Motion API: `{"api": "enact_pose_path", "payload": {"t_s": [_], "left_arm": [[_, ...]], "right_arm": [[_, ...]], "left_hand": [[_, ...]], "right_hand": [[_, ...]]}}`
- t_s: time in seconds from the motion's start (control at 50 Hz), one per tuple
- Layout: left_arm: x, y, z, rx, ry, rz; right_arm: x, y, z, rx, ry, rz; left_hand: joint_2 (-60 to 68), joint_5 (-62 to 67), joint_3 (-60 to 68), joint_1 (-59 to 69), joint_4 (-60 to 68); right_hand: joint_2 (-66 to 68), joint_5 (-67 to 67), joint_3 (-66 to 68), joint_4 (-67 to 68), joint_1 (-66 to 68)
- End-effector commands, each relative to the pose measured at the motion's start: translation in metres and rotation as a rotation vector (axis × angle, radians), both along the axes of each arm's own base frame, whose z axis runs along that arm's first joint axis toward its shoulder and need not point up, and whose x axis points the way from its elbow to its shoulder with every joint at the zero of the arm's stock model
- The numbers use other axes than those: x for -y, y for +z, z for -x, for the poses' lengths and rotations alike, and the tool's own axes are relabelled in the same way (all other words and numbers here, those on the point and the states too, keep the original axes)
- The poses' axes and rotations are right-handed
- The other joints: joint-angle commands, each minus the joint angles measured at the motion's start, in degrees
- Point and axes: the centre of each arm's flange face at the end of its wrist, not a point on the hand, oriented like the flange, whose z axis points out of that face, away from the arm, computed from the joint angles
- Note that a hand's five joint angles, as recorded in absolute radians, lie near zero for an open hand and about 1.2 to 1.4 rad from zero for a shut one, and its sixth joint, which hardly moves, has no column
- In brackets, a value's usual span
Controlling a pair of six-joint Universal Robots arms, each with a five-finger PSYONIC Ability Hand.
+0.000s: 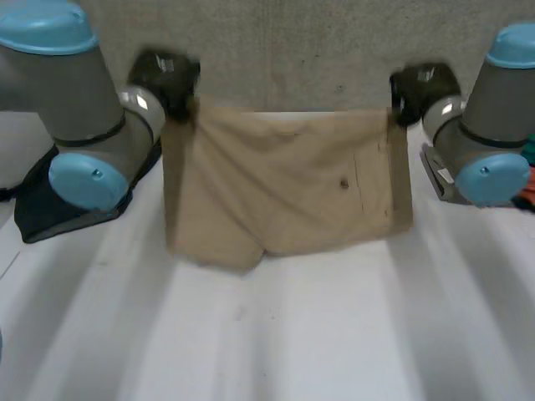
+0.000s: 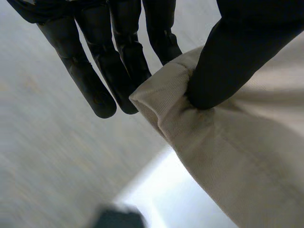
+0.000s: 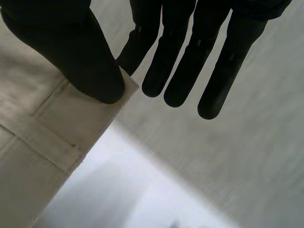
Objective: Fold the laundry.
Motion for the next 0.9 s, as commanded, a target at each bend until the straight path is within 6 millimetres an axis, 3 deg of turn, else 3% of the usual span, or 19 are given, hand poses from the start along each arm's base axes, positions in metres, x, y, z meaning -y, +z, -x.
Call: {"api": "enact_pose_path", "payload": {"t_s": [0.02, 0.06, 0.12, 0.22, 0.28, 0.36, 0.38, 0.44, 0.46, 0.52, 0.54, 0.6, 0.64, 0.72, 0.86, 0.9], "left_arm": [[0.002, 0.135, -0.011, -0.390, -0.021, 0.557], [-0.007, 0.159, -0.018, -0.475, -0.040, 0.615], [-0.015, 0.162, -0.020, -0.485, -0.059, 0.576], [-0.015, 0.136, -0.017, -0.417, -0.065, 0.455], [-0.013, 0.111, -0.018, -0.377, -0.058, 0.358], [-0.014, 0.069, -0.017, -0.314, -0.057, 0.229], [-0.016, 0.048, -0.015, -0.285, -0.065, 0.170], [-0.021, 0.014, -0.013, -0.235, -0.083, 0.075], [-0.026, -0.009, -0.011, -0.202, -0.098, 0.007], [-0.036, -0.044, -0.010, -0.148, -0.116, -0.088], [-0.043, -0.065, -0.011, -0.110, -0.123, -0.147], [-0.059, -0.097, -0.017, -0.031, -0.121, -0.244], [-0.068, -0.107, -0.020, 0.010, -0.121, -0.281], [-0.094, -0.118, -0.029, 0.096, -0.129, -0.368], [-0.126, -0.105, -0.032, 0.164, -0.162, -0.420], [-0.124, -0.102, -0.031, 0.162, -0.158, -0.415]], "right_arm": [[0.016, 0.114, -0.007, 0.316, 0.019, 0.599], [0.008, 0.140, -0.006, 0.377, 0.034, 0.702], [-0.003, 0.152, -0.009, 0.380, 0.055, 0.705], [-0.009, 0.141, -0.013, 0.342, 0.073, 0.600], [-0.009, 0.123, -0.012, 0.311, 0.063, 0.506], [-0.010, 0.083, -0.011, 0.243, 0.048, 0.329], [-0.013, 0.062, -0.010, 0.200, 0.044, 0.242], [-0.021, 0.026, -0.007, 0.130, 0.036, 0.107], [-0.028, 0.002, -0.004, 0.082, 0.032, 0.019], [-0.041, -0.032, 0.001, 0.012, 0.036, -0.085], [-0.049, -0.053, 0.006, -0.037, 0.044, -0.141], [-0.061, -0.086, 0.017, -0.116, 0.052, -0.223], [-0.066, -0.099, 0.023, -0.145, 0.053, -0.256], [-0.081, -0.105, 0.035, -0.214, 0.066, -0.288], [-0.098, -0.084, 0.053, -0.289, 0.094, -0.275], [-0.101, -0.078, 0.054, -0.290, 0.101, -0.278]], "left_hand": [[11.4, 13.4, 11.7, 12.8, 11.3], [11.4, 13.4, 11.7, 12.8, 11.3], [11.4, 13.4, 11.7, 12.8, 11.3], [11.4, 13.4, 11.7, 12.8, 11.3], [11.4, 13.4, 11.7, 12.8, 11.3], [11.4, 13.4, 11.7, 12.8, 11.3], [11.4, 13.4, 11.7, 12.8, 11.3], [11.4, 13.4, 11.7, 12.8, 11.3], [11.4, 13.4, 11.7, 12.8, 11.3], [11.4, 13.4, 11.7, 12.8, 11.3], [11.4, 13.4, 11.7, 12.8, 11.3], [11.4, 13.4, 11.7, 12.8, 11.3], [11.4, 13.4, 11.7, 12.8, 11.3], [11.4, 13.4, 11.7, 12.8, 11.3], [11.4, 13.4, 11.7, 12.8, 11.3], [11.4, 13.4, 11.7, 12.8, 11.3]], "right_hand": [[12.3, 11.4, 11.8, 11.3, 15.4], [12.3, 11.4, 11.8, 11.3, 15.4], [12.3, 11.4, 11.8, 11.3, 15.4], [12.3, 11.4, 11.8, 11.3, 15.4], [12.3, 11.4, 11.8, 11.3, 15.4], [12.3, 11.4, 11.8, 11.3, 15.4], [12.3, 11.4, 11.8, 11.3, 15.4], [12.3, 11.4, 11.8, 11.3, 15.4], [12.3, 11.4, 11.8, 11.3, 15.4], [12.3, 11.4, 11.8, 11.3, 15.4], [12.3, 11.4, 11.8, 11.3, 15.4], [12.3, 11.4, 11.8, 11.3, 15.4], [12.3, 11.4, 11.8, 11.3, 15.4], [12.3, 11.4, 11.8, 11.3, 15.4], [12.3, 11.4, 11.8, 11.3, 15.4], [-3.1, -3.9, -3.6, -4.1, 0.0]]}}
